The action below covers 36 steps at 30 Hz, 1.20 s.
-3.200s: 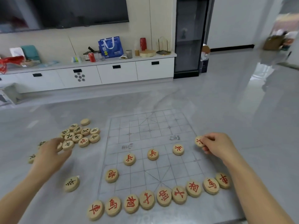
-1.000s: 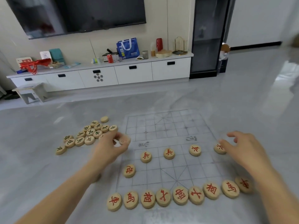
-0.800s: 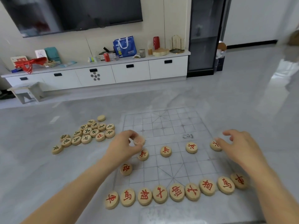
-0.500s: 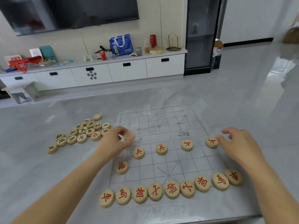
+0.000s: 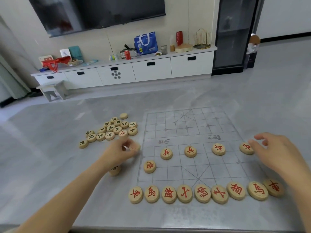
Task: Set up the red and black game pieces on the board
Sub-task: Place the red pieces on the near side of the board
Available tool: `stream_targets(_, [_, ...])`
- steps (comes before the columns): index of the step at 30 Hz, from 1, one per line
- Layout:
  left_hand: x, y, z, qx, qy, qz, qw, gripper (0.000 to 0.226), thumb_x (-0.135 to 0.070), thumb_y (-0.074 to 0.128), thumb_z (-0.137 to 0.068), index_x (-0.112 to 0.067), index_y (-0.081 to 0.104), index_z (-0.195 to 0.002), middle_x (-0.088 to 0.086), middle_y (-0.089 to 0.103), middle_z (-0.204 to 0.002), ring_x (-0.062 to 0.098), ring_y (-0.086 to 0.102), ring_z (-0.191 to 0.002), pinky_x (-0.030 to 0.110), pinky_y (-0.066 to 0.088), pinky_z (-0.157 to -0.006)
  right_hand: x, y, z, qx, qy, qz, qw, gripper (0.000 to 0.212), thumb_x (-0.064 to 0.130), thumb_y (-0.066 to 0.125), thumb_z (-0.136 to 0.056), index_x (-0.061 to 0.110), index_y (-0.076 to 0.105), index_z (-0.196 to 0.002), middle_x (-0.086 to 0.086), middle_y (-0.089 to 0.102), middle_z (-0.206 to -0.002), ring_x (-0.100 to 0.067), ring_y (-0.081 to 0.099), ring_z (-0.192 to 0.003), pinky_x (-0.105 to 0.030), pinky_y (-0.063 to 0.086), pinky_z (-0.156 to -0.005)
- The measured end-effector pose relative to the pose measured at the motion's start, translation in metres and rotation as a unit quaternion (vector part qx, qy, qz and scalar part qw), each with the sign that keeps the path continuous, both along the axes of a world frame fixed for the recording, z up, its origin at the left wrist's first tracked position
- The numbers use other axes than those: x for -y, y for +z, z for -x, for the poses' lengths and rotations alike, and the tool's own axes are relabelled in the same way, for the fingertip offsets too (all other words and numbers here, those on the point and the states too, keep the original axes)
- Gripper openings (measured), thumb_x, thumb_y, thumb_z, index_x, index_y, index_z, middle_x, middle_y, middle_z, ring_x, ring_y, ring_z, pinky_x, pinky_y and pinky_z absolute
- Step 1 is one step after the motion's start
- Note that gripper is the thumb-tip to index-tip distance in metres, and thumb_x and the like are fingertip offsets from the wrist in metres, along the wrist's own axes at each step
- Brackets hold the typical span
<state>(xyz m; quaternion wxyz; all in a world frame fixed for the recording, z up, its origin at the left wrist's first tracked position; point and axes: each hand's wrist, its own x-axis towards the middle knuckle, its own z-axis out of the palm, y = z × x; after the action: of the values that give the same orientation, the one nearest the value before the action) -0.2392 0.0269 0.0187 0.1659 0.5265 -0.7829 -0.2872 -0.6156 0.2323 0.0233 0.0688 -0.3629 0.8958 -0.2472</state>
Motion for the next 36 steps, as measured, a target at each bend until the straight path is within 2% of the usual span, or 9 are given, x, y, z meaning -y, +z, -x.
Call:
stream_targets(6, [-0.007, -0.004, 0.000, 0.027, -0.021, -0.025, 0.999, 0.032, -0.032, 0.073, -0.078, -0.029, 0.060, -0.107, -0.007, 0.061, -0.104, 0.009, 0.056, -0.093, 0.033, 0.049, -0.088, 0.002, -0.002, 0.000, -0.011, -0.002, -0.006, 1.000, 0.044, 0.047, 0.051, -0.088, 0.020, 0.057, -0.122, -0.016, 0.056, -0.117, -0.033, 0.057, -0.097, -0.040, 0.045, -0.078])
stream_targets(14, [-0.014, 0.000, 0.002, 0.029, -0.035, -0.033, 0.998, 0.030, -0.035, 0.072, -0.078, -0.033, 0.060, -0.106, -0.010, 0.061, -0.102, 0.008, 0.055, -0.093, 0.031, 0.048, -0.086, 0.005, -0.002, 0.002, -0.003, -0.002, 0.004, 1.000, 0.041, 0.044, 0.051, -0.089, 0.019, 0.057, -0.121, -0.016, 0.055, -0.118, -0.034, 0.056, -0.099, -0.040, 0.045, -0.080])
stream_targets(19, [-0.030, 0.014, 0.025, -0.024, -0.057, 0.016, 0.998, 0.027, -0.028, 0.074, -0.077, -0.037, 0.060, -0.098, -0.014, 0.060, -0.095, 0.006, 0.054, -0.093, 0.027, 0.044, -0.080, 0.000, 0.000, 0.017, -0.018, -0.034, 0.049, 0.998, 0.033, 0.031, 0.047, -0.093, 0.011, 0.061, -0.116, -0.022, 0.059, -0.115, -0.037, 0.056, -0.101, -0.038, 0.043, -0.083])
stream_targets(21, [-0.040, 0.020, 0.046, -0.030, -0.099, 0.040, 0.994, 0.027, -0.026, 0.073, -0.078, -0.039, 0.060, -0.097, -0.015, 0.060, -0.096, 0.003, 0.053, -0.093, 0.022, 0.042, -0.078, -0.002, -0.001, 0.020, -0.023, -0.042, 0.052, 0.997, 0.032, 0.028, 0.043, -0.095, 0.009, 0.062, -0.113, -0.023, 0.059, -0.113, -0.037, 0.056, -0.100, -0.036, 0.041, -0.078])
stream_targets(24, [-0.053, 0.024, 0.079, -0.006, -0.167, 0.068, 0.984, 0.030, -0.042, 0.068, -0.074, -0.042, 0.056, -0.101, -0.021, 0.058, -0.098, -0.003, 0.051, -0.093, 0.015, 0.038, -0.073, -0.004, -0.004, 0.020, -0.032, -0.032, 0.047, 0.998, 0.031, 0.025, 0.039, -0.097, 0.006, 0.063, -0.105, -0.023, 0.060, -0.106, -0.036, 0.056, -0.091, -0.032, 0.035, -0.068])
stream_targets(27, [-0.062, 0.025, 0.105, -0.005, -0.207, 0.080, 0.975, 0.034, -0.054, 0.059, -0.068, -0.045, 0.053, -0.101, -0.024, 0.056, -0.098, -0.006, 0.050, -0.094, 0.012, 0.035, -0.071, -0.006, -0.007, 0.023, -0.038, -0.020, 0.037, 0.998, 0.031, 0.024, 0.037, -0.098, 0.009, 0.063, -0.109, -0.020, 0.060, -0.110, -0.035, 0.056, -0.098, -0.035, 0.040, -0.074])
stream_targets(30, [-0.067, 0.023, 0.120, -0.017, -0.202, 0.076, 0.976, 0.030, -0.039, 0.069, -0.076, -0.043, 0.054, -0.101, -0.023, 0.056, -0.097, -0.004, 0.050, -0.093, 0.012, 0.036, -0.070, -0.006, -0.008, 0.023, -0.036, -0.008, 0.026, 0.999, 0.031, 0.023, 0.036, -0.098, 0.011, 0.062, -0.111, -0.016, 0.061, -0.112, -0.033, 0.055, -0.100, -0.034, 0.039, -0.076])
stream_targets(36, [-0.071, 0.021, 0.133, -0.017, -0.193, 0.063, 0.979, 0.029, -0.034, 0.070, -0.077, -0.035, 0.058, -0.103, -0.019, 0.057, -0.096, 0.002, 0.051, -0.094, 0.015, 0.040, -0.078, -0.006, -0.006, 0.019, -0.039, 0.006, 0.025, 0.999, 0.033, 0.024, 0.033, -0.099, 0.013, 0.061, -0.113, -0.012, 0.061, -0.113, -0.030, 0.055, -0.099, -0.032, 0.039, -0.074])
